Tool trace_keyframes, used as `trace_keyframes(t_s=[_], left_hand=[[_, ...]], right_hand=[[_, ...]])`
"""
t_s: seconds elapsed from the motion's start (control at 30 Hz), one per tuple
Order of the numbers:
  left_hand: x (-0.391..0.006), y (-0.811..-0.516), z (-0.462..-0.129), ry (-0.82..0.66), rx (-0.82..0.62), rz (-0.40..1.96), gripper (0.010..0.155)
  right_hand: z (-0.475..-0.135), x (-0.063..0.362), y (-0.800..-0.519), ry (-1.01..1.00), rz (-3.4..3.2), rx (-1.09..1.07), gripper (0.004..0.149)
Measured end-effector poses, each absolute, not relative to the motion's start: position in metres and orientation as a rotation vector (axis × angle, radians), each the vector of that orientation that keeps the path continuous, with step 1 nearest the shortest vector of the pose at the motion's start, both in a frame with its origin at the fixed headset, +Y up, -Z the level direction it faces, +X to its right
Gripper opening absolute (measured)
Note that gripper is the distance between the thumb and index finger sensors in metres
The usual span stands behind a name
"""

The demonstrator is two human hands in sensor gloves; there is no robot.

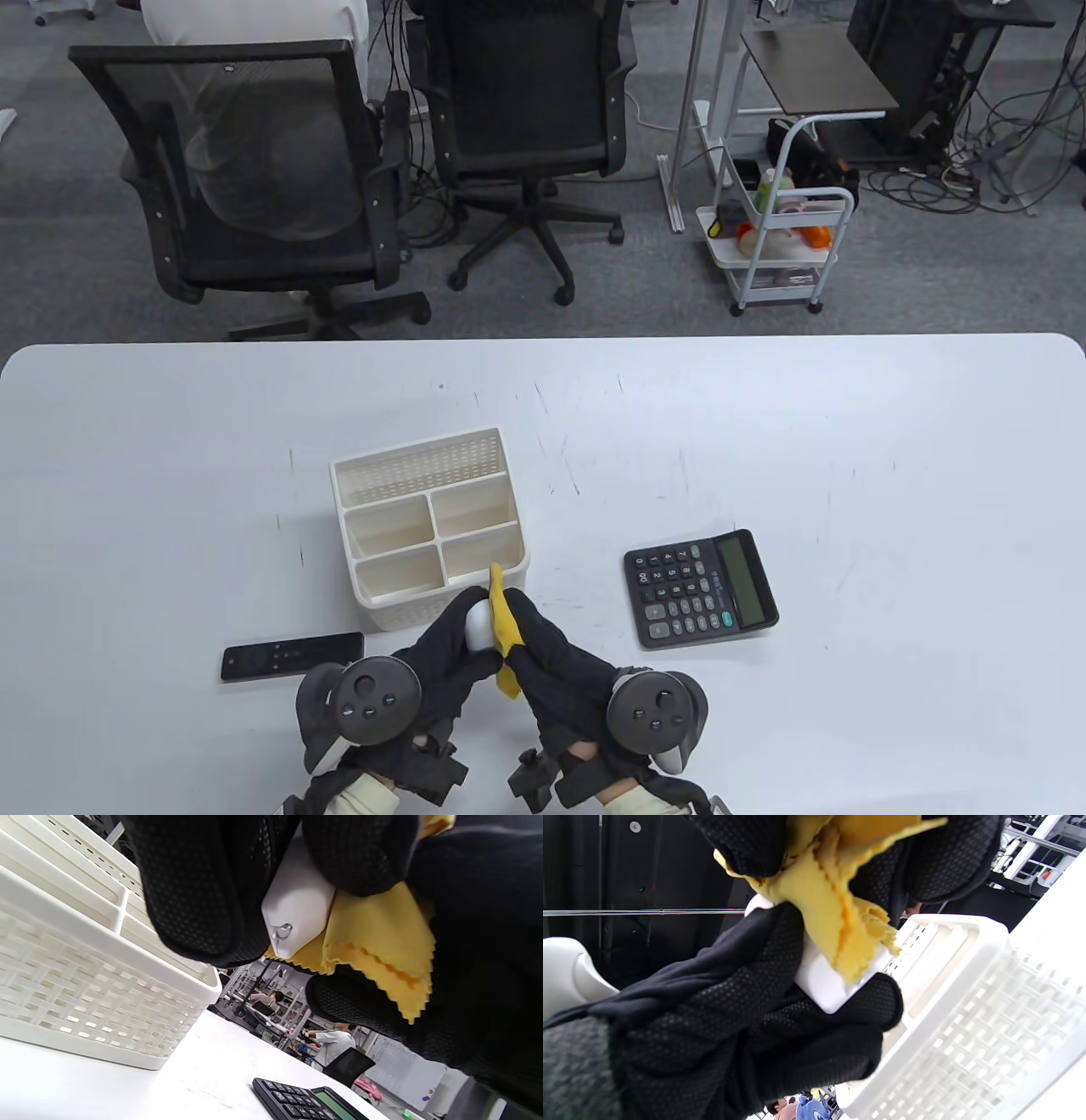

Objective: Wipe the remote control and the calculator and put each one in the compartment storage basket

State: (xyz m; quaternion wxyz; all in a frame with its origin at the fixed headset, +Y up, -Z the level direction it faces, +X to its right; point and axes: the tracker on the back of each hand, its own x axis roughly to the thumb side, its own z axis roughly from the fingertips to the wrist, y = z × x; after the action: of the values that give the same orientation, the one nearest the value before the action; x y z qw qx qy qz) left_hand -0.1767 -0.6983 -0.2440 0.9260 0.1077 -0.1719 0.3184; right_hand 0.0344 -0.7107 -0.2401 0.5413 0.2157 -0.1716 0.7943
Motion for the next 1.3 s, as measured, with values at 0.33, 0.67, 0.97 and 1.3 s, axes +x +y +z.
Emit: trace_keyframes(t_s=[0.33,0.67,0.97,1.3], left_hand=[[-0.167,-0.703,-0.243,-0.372,0.191,0.59,0.064],[-0.171,-0.697,-0.241,-0.363,0.224,0.653,0.069],[-0.166,-0.697,-0.239,-0.424,0.23,0.584,0.068],[-0.178,-0.7,-0.247,-0.371,0.195,0.625,0.07]], right_hand=[[-0.242,0.032,-0.713,-0.405,1.899,0.464,0.065],[-0.241,0.032,-0.715,-0.392,1.904,0.456,0.053],[-0.242,0.033,-0.717,-0.375,1.865,0.466,0.052],[-0.238,0.026,-0.716,-0.379,1.944,0.52,0.053]])
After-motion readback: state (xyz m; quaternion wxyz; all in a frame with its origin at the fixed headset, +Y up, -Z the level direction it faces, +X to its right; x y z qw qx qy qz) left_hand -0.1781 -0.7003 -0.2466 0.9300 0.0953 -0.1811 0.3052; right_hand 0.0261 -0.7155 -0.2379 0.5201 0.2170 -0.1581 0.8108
